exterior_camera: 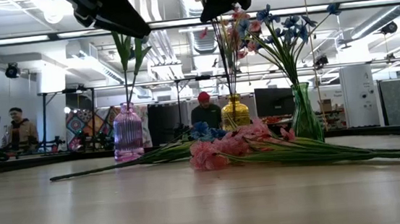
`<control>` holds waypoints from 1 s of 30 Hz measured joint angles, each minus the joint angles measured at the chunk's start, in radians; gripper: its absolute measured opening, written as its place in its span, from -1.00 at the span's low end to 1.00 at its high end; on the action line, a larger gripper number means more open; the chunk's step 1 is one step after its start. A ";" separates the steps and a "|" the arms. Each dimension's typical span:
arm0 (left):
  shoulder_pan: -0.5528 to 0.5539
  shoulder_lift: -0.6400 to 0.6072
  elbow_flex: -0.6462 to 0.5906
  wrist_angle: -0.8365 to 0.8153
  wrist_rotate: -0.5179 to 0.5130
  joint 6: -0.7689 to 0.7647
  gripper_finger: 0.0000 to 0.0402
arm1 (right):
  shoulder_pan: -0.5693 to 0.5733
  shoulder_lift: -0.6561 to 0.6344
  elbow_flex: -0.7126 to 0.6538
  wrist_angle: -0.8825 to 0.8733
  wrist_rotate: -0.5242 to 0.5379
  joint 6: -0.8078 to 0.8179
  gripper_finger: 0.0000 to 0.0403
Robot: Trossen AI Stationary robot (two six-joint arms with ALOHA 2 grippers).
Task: Sort flowers into vase by color
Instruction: Put the top pink flowers into the yellow vase
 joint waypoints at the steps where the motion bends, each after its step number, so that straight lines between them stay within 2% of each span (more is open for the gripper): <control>1: 0.000 0.000 0.000 0.000 0.000 0.000 -0.08 | 0.000 0.002 0.000 -0.003 0.001 0.000 -0.94; 30: 0.000 0.000 0.000 -0.029 0.000 -0.016 -0.08 | 0.000 0.100 -0.001 -0.003 0.003 -0.001 -0.94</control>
